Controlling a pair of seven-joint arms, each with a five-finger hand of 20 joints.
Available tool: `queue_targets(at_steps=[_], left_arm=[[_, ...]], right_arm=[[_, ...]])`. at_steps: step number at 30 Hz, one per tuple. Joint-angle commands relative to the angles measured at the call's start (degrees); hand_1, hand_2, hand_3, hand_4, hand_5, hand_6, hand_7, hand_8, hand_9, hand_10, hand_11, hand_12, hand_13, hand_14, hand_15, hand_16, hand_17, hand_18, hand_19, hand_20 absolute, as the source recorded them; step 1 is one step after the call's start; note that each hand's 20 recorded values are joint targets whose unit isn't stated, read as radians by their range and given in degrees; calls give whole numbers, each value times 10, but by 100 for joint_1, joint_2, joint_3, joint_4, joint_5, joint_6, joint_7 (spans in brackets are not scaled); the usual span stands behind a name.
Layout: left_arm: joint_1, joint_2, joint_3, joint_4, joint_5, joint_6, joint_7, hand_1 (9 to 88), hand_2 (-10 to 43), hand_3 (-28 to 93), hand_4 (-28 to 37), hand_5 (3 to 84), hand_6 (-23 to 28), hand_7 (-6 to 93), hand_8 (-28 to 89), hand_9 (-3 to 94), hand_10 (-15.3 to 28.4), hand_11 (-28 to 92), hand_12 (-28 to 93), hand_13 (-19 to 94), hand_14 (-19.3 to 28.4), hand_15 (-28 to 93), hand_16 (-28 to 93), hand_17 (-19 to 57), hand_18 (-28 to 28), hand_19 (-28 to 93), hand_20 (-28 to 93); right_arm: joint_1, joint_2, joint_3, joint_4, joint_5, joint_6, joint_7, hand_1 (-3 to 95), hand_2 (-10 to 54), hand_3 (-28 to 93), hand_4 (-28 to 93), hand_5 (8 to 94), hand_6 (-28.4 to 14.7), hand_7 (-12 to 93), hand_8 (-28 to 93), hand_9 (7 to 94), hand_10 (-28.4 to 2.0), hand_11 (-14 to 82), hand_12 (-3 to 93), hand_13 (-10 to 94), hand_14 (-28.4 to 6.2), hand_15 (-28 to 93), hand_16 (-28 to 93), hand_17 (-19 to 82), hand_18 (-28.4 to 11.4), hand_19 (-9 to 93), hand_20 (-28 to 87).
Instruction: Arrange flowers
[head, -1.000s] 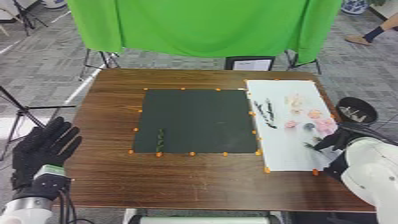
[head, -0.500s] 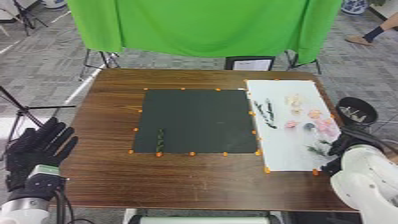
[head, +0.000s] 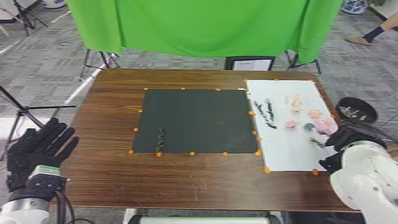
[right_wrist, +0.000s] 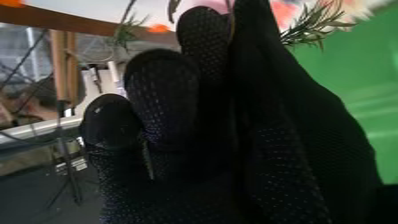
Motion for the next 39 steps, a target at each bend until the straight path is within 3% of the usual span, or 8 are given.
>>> queue_targets(at_steps=[1, 8, 21, 26, 32, 36, 39], left_arm=[[34, -32, 39, -3, 77, -88, -139, 292, 166, 750, -262, 512, 100, 171, -84, 431, 165, 255, 122, 304, 170, 447, -85, -57, 175, 439, 118], [127, -39, 18, -36, 79, -66, -84, 291, 166, 752, -263, 511, 100, 171, -84, 430, 165, 255, 122, 305, 170, 448, -85, -57, 175, 439, 119], [-25, -48, 132, -33, 196, -29, -254, 291, 166, 752, -264, 512, 101, 170, -84, 431, 164, 255, 122, 305, 171, 448, -85, -57, 175, 438, 119], [-186, -35, 189, 6, 261, -47, -365, 291, 166, 751, -264, 511, 100, 170, -83, 431, 164, 255, 122, 305, 171, 448, -85, -57, 175, 438, 119], [-338, -64, 289, 33, 271, -22, -484, 291, 166, 751, -264, 511, 100, 171, -84, 431, 164, 255, 122, 305, 171, 448, -84, -58, 175, 438, 119], [-360, -32, 319, 35, 283, 20, -482, 291, 166, 752, -263, 511, 100, 170, -84, 430, 164, 255, 122, 305, 171, 448, -84, -58, 175, 438, 119], [-420, -29, 355, 41, 399, 72, -557, 291, 166, 752, -263, 511, 100, 170, -83, 430, 164, 255, 123, 305, 171, 448, -85, -58, 175, 438, 119]], right_arm=[[249, -38, 174, -580, 973, 486, 37, 551, -95, 690, -260, 766, -19, 427, 100, 898, -108, 181, 404, 878, -48, 544, 281, 547, -219, 932, 355], [994, -177, -395, -785, 1299, 776, -194, 547, -95, 694, -246, 759, -24, 445, 105, 897, -110, 206, 392, 893, -46, 527, 297, 565, -213, 932, 363], [2499, -1179, -2402, -291, 1421, 971, -644, 545, -95, 696, -234, 744, -32, 474, 102, 878, -117, 243, 408, 874, -57, 553, 319, 548, -214, 932, 394], [2823, -1460, -3267, 55, 1246, 958, -879, 542, -95, 701, -237, 733, -32, 493, 92, 869, -116, 251, 413, 865, -58, 565, 316, 543, -213, 932, 398], [3131, -2020, -3899, 620, 724, 874, -438, 541, -95, 707, -241, 731, -34, 500, 81, 867, -115, 252, 414, 860, -69, 568, 310, 534, -222, 932, 393], [3319, -2310, -4234, 1126, 580, 917, -367, 542, -95, 706, -240, 733, -36, 498, 82, 866, -117, 252, 415, 860, -73, 568, 305, 532, -228, 932, 387], [3388, -2523, -4412, 1435, 407, 938, -94, 543, -95, 706, -240, 734, -37, 497, 82, 867, -117, 251, 414, 860, -75, 569, 302, 531, -229, 932, 385]])
